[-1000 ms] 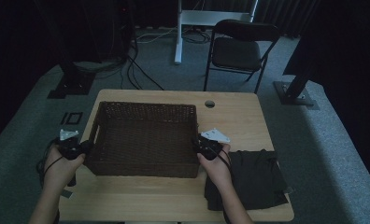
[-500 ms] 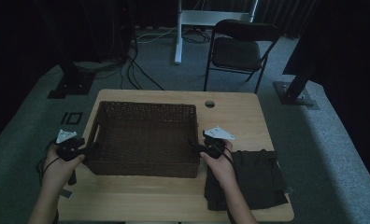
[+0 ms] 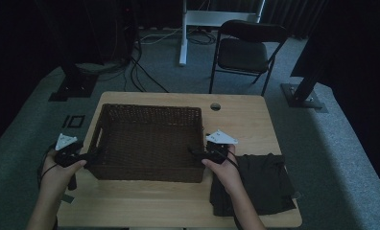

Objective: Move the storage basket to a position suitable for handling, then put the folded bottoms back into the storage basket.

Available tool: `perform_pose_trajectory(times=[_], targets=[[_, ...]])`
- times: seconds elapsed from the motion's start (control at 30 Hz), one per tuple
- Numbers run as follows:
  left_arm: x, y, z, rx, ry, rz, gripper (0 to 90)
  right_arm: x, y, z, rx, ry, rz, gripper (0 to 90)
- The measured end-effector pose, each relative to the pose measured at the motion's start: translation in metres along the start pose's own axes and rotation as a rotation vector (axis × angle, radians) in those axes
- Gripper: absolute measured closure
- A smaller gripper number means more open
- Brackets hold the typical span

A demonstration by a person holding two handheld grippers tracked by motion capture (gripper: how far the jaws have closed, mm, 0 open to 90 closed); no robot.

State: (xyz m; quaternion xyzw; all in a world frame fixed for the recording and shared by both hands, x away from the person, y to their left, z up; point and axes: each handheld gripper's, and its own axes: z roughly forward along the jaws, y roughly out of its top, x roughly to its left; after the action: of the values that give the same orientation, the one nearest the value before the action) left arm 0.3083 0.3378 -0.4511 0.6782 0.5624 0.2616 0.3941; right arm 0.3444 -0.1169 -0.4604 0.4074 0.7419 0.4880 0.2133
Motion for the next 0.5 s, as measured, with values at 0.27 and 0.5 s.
perform_pose_trajectory(times=[0.27,0.5], targets=[[0.001,0.008,-0.012,-0.059,-0.002,0.01,17.8,-0.001,0.004,-0.003,-0.004,-0.003,-0.048,13.2],[-0.013,0.017,-0.018,-0.114,-0.052,-0.011,17.8,0.0,0.009,-0.011,-0.014,0.004,-0.074,13.1]])
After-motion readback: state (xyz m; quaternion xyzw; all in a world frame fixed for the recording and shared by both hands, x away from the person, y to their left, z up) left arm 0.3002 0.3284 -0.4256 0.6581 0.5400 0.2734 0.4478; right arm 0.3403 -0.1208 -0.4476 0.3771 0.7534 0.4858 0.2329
